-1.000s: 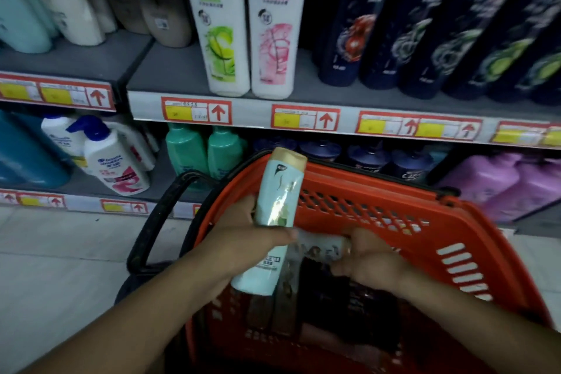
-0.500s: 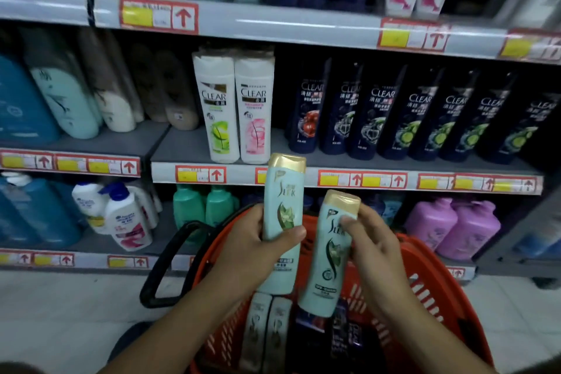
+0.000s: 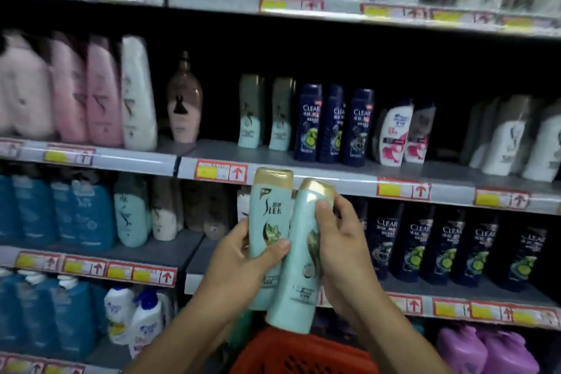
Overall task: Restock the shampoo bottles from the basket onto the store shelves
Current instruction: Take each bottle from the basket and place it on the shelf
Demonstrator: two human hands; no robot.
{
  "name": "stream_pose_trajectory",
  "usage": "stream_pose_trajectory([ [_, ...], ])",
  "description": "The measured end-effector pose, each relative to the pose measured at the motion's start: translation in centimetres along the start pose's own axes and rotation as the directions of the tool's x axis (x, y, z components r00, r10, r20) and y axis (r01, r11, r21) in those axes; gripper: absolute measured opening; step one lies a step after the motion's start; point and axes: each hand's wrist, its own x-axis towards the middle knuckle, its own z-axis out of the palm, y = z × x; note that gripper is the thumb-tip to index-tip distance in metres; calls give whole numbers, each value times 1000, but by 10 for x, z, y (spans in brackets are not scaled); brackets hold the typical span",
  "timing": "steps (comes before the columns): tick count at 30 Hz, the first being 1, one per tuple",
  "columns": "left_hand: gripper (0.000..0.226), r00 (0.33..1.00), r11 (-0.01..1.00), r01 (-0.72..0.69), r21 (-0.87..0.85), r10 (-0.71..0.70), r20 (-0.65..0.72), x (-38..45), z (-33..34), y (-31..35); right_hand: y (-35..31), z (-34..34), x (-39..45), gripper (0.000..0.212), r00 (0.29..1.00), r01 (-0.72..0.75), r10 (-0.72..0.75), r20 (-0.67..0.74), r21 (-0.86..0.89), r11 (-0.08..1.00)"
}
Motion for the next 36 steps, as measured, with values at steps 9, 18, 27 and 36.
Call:
stream_pose_trajectory([
  [9,39,957,981,-191,-47,175,-230,83,-49,80,-72,70,66,25,949,307,-307,66,13,952],
  [18,31,917,960,-276,37,275,-288,219,-56,118,-78,141,199,38,879,460,-477,-6,-251,852],
  [27,45,895,964,-245,108,267,-356,282,-64,81,-43,148,239,6,812,462,-571,-118,-467,754],
  [36,48,901,960,-281,9,267,-341,299,-49,73,-26,154,260,7,694,463,-671,-261,-552,694],
])
